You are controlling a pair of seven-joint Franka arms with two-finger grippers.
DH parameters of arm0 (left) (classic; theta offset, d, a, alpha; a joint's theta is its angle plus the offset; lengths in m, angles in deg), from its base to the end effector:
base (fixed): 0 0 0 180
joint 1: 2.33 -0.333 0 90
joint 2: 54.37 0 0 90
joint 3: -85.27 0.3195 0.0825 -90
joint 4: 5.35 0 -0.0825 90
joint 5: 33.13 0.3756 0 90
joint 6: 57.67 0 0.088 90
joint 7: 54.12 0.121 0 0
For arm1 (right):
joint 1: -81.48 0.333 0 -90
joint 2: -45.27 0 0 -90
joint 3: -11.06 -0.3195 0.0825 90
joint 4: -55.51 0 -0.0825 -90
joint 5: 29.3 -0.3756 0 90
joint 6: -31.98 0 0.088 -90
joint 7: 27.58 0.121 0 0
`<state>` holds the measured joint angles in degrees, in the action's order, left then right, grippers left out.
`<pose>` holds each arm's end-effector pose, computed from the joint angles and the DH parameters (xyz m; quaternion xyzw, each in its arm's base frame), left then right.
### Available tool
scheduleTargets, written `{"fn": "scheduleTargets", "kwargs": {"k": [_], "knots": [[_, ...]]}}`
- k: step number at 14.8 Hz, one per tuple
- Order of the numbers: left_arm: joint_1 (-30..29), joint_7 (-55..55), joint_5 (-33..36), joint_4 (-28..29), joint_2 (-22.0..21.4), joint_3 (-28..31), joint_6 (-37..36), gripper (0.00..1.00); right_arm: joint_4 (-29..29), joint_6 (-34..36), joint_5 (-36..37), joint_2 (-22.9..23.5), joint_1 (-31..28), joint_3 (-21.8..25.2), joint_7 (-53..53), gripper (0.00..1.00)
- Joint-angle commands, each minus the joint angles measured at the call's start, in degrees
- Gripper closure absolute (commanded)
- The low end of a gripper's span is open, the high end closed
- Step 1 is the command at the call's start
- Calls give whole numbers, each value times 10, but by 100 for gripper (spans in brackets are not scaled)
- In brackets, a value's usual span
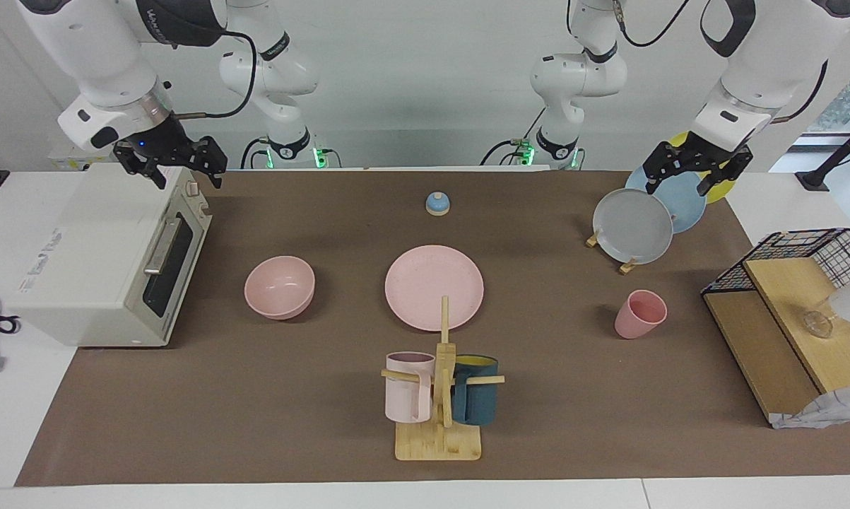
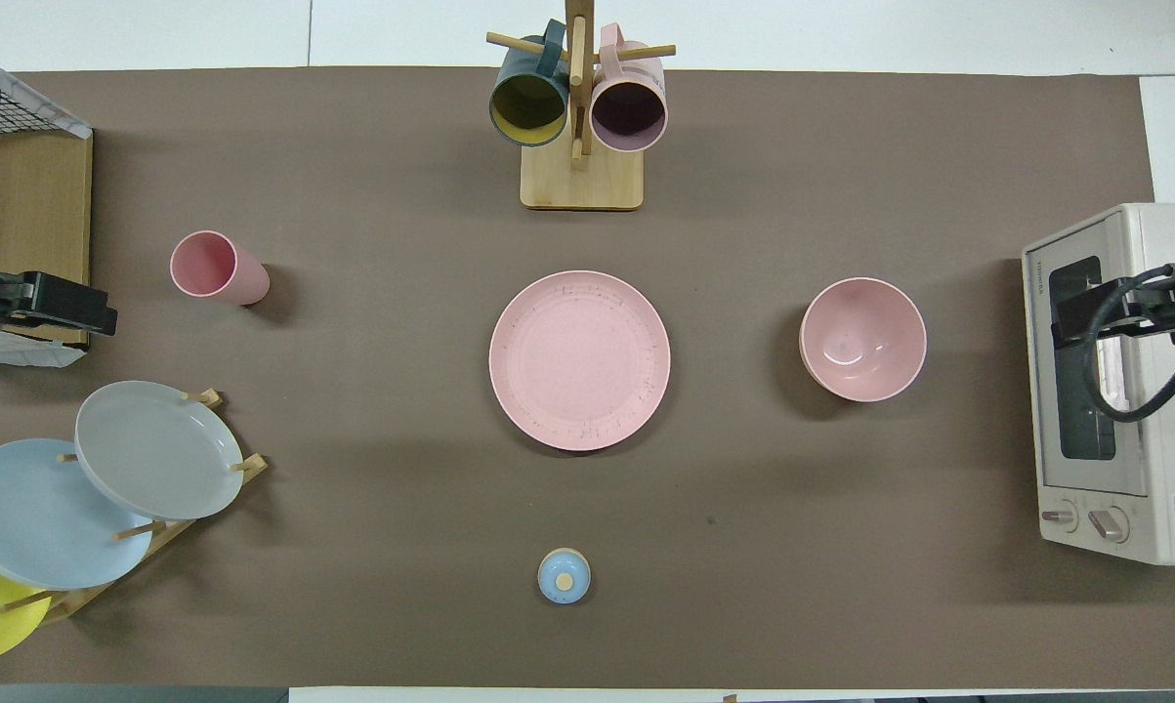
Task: Organize tableware
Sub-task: 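Reach the right gripper down and grasp the rim of the pink bowl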
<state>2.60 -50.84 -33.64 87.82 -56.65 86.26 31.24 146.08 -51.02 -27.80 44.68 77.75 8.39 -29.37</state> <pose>0.5290 -0.0373 0.6082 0.9979 -0.0630 -0.0173 0.0047 0.5273 -0.0131 0.6052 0.9980 0.0055 -0.0612 0.0118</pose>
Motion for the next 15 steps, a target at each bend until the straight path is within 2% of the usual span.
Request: {"fn": "scheduleTargets", "kwargs": {"k": [1, 8, 11, 15], "knots": [[-5, -1, 11, 7, -11, -6, -4, 0, -2, 5, -4, -1, 0, -2, -6, 0], [-5, -1, 11, 7, -11, -6, -4, 0, 0, -9, -25, -5, 13, -1, -7, 0], [-5, -1, 11, 7, -11, -6, -4, 0, 72, -115, -28, -14, 77, -3, 15, 0], [-5, -1, 11, 7, -11, -6, -4, 0, 139, -223, -29, 31, 117, -5, 83, 0]]}}
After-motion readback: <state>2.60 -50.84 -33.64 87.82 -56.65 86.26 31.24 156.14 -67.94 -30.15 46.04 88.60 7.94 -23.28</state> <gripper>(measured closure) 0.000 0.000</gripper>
